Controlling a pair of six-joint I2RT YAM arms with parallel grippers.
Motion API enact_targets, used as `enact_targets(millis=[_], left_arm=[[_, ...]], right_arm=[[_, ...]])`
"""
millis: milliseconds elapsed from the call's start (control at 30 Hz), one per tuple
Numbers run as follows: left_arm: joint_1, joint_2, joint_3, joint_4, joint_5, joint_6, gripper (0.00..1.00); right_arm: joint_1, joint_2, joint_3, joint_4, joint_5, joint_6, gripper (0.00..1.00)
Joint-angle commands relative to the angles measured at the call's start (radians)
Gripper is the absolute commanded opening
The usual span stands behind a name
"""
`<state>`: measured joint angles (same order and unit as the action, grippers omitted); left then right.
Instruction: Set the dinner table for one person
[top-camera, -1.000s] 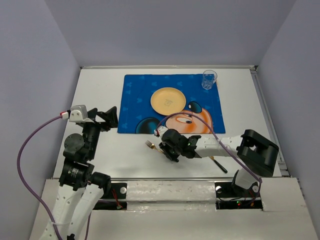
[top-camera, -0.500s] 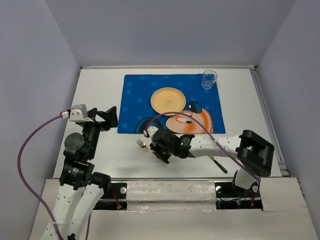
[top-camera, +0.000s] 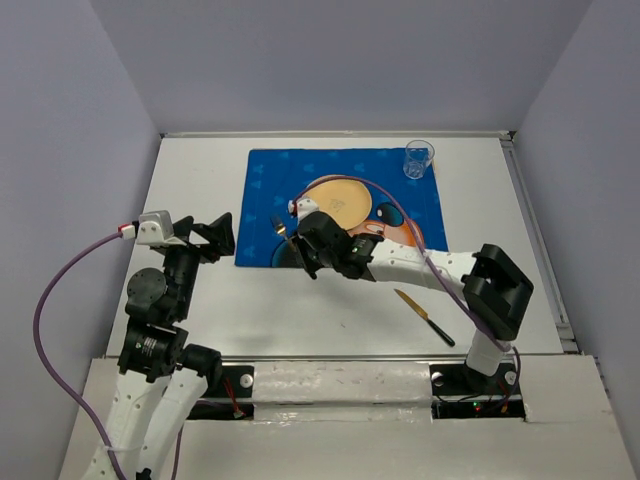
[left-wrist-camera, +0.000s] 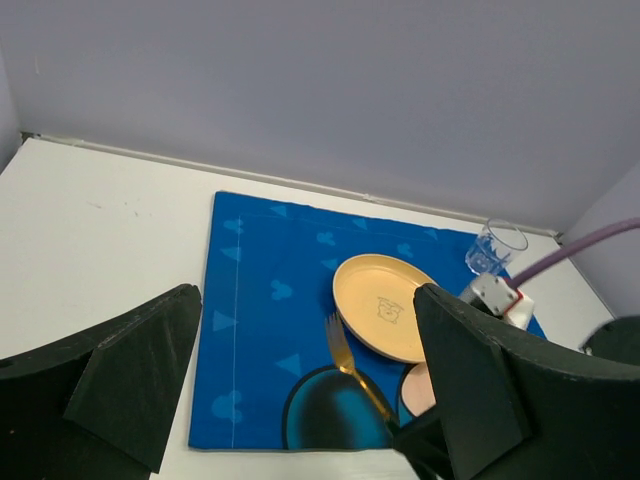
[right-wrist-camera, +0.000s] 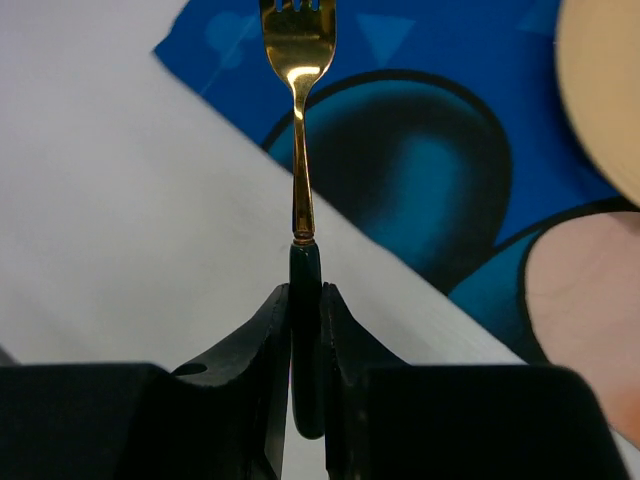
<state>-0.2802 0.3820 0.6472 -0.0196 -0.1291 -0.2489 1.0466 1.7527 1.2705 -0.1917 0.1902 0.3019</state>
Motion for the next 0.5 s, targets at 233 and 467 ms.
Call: enact_targets(millis=[233, 467], left_arm=[[0.004, -0.031, -0.008, 0.050, 0.032, -0.007, 0.99], [-0.002, -0.034, -0.009, 0.052, 0.042, -0.013, 0.99]], right_arm=[[-0.119, 0.146, 0.199, 0.084, 0.149, 0.169, 0.00], [-0.119, 0.281, 0.328, 0.086, 0.245, 0.261, 0.00]])
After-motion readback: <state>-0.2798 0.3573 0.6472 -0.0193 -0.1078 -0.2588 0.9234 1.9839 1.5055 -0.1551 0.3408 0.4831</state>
